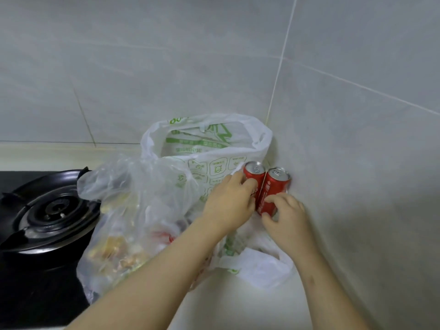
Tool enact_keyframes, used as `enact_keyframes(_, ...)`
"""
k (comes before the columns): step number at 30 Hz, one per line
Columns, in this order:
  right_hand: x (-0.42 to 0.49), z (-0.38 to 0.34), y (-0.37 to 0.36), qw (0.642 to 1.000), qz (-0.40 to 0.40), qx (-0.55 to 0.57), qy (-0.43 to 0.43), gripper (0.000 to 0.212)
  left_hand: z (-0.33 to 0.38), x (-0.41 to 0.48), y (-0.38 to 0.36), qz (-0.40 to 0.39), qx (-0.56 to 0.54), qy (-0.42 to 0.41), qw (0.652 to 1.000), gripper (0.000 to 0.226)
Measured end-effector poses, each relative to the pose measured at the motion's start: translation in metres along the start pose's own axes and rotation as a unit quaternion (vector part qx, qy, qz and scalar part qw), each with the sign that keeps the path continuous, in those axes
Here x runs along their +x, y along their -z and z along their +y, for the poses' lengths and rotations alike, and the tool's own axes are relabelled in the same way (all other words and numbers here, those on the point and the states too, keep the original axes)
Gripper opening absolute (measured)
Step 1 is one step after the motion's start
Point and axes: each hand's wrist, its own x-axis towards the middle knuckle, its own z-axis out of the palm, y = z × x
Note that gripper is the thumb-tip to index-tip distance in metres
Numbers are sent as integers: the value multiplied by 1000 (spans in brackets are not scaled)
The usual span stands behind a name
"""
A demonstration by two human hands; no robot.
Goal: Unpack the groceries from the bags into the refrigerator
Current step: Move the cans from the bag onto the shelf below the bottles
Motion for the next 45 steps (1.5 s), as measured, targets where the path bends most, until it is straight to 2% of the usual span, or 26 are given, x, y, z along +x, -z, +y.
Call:
enact_keyframes(6, 43, 8, -2, 998, 48, -25, -45, 49, -5, 52, -19, -32, 34, -17, 999, 44)
enact_keyframes(13, 78, 11, -11, 994, -33, -67, -79, 63, -17, 81, -47, -58, 26, -32, 997, 55)
enact_keyframes(18, 89, 13, -20, 991, -65, -63, -96, 73, -29, 93, -50, -124, 20, 3, 992, 73)
enact_keyframes(24, 90, 19, -21, 995, -43, -24, -83, 74, -37, 95, -54, -138, -4, 32, 990, 79)
enact_keyframes(32, 80, 21, -24, 994, -38, 49, -86, 67, -40, 85, -50, -142, -12, 47, 989, 73)
enact_keyframes(39, 64, 19, -24, 996, -5, 55, -72, 66, -39, 60, -51, -53, -16, 45, 997, 67)
enact_keyframes(45, 49, 7, -7, 991, 16, 121, -48, 61, -25, 38, -37, 30, -122, 95, 988, 67)
